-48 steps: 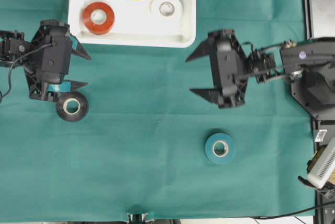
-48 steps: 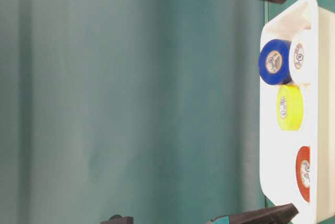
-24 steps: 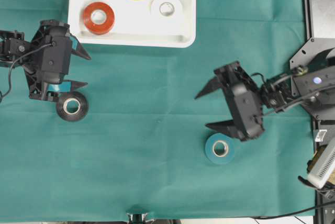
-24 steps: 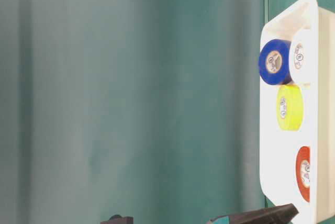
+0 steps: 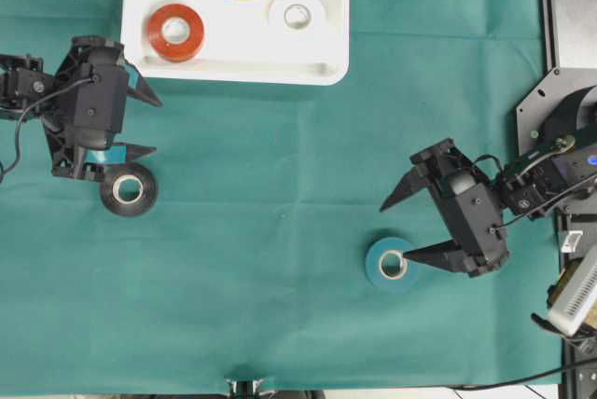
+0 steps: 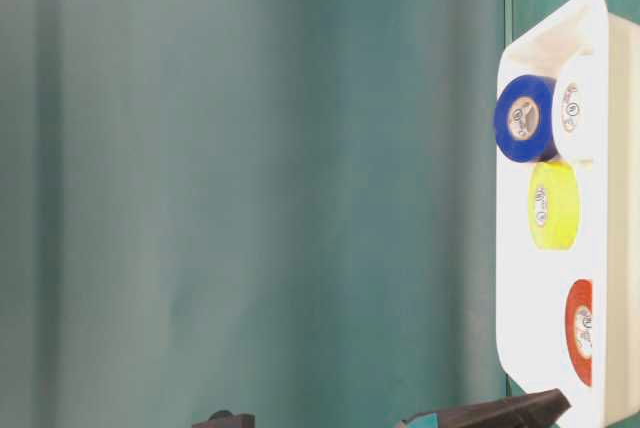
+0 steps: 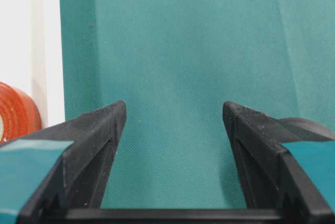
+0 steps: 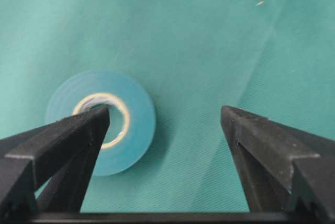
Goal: Put the tape alternately from left to right into the white case.
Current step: 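Move the right gripper down onto the teal tape roll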
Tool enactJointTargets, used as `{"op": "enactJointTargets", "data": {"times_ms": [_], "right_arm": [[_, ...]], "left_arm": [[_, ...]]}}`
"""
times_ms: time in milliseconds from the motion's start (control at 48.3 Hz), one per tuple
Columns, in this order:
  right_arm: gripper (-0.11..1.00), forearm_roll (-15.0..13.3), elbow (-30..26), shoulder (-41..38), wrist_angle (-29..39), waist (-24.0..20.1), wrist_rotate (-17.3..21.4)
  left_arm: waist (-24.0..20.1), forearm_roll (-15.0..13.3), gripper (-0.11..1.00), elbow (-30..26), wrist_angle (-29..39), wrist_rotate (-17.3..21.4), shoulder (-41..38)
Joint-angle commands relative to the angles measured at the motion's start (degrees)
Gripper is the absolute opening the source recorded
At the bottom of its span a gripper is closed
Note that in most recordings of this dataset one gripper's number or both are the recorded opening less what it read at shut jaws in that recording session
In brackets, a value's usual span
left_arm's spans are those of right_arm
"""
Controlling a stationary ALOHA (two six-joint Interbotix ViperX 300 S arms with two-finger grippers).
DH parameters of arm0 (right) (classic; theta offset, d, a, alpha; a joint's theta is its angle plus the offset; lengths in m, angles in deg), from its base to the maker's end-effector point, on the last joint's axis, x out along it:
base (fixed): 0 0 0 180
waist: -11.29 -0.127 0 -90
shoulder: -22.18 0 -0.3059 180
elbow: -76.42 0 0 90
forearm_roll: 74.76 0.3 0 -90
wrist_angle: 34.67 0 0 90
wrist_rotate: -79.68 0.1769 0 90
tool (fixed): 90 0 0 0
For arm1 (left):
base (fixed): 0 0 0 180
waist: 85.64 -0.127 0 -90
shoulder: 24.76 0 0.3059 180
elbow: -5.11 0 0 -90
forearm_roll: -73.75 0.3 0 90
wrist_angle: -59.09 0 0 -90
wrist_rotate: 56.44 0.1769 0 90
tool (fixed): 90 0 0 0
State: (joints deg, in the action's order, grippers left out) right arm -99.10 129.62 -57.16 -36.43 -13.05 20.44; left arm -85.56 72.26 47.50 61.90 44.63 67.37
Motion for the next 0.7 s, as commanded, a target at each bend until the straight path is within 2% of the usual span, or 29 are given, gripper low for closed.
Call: {"op": "enactJointTargets", "data": {"times_ms": [0, 228, 683], "right_arm": [[0.75, -0.2, -0.3, 0.5, -0.6, -0.6, 0.3], [0.75, -0.3, -0.8, -1.8, -0.6, -0.6, 0.4], [0.75, -0.2, -6.3, -14.3, -0.4, -0.6, 0.5]], "left_arm": [[0.2, 0.0, 0.74, -1.0, -0.4, 0.0, 0.6], [0.2, 0.0, 0.74, -1.0, -1.5, 0.0, 0.4], [0.2, 0.0, 0.74, -0.2, -1.9, 0.0, 0.4]]}}
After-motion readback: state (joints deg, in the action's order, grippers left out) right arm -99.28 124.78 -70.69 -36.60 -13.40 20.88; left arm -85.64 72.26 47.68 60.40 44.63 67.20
